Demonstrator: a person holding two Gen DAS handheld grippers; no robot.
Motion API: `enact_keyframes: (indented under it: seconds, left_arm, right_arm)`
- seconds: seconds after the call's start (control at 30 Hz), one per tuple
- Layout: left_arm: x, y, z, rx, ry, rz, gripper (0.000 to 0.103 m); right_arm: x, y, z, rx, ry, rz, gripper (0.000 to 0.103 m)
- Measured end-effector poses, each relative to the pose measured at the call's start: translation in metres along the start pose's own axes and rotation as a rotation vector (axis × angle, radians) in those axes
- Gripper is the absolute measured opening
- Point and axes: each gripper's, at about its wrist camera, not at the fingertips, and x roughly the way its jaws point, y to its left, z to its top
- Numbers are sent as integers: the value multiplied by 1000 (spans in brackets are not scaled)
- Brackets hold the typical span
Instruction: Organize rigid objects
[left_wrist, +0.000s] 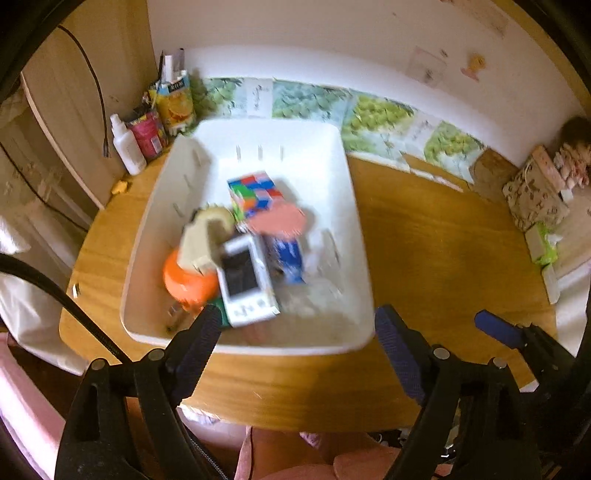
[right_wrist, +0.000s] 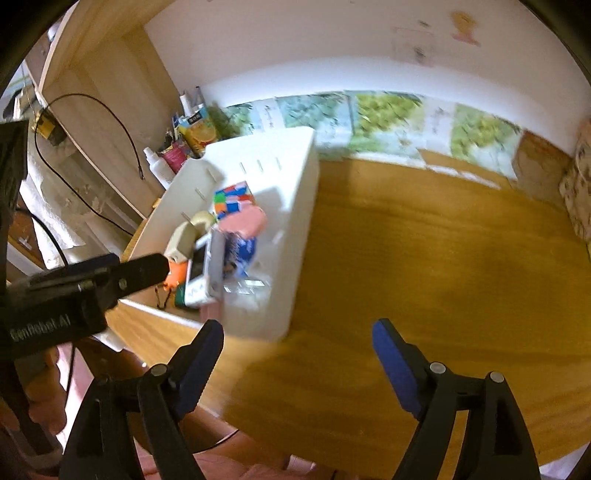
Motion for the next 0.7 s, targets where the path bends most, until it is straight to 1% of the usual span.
enact_keyframes:
  seconds: [0.03, 0.1, 0.2, 0.23, 0.3, 0.37, 0.43, 0.53, 0.63, 0.7]
  left_arm:
    - [0, -8, -5, -3, 3, 14, 87]
    - [-3, -22, -16, -16, -2, 34, 87]
    - [-10, -41, -28, -35, -29, 40, 87]
    - [-14, -47, -32, -34, -42, 39, 87]
    - [-22, -61, -38, -10, -73, 44, 87]
    - [-33, -74, -44, 19, -108, 76, 87]
    - [-42, -84, -49, 31, -136, 96, 87]
    - [-56, -97, -54, 54, -179, 95, 87]
    - [-66, -105, -60, 71, -229, 130, 87]
    - [-71, -106, -62, 60, -255, 151, 87]
  right_arm:
    - [-4, -11, -6, 6, 11, 8, 84]
    - [-9, -23, -13, 7, 28, -4, 83]
    - [-24, -47, -25, 20, 27, -21, 85]
    - [-30, -54, -29, 27, 24, -18, 87]
    - [-43, -66, -35, 38, 19, -18, 87]
    - [-57, -76, -42, 51, 4, -24, 87]
    - [-67, -82, -45, 59, -9, -28, 87]
    - [-84, -86, -50, 70, -32, -14, 87]
    - [-94, -88, -56, 81, -40, 9, 87]
    - [-101, -89, -60, 92, -59, -2, 88]
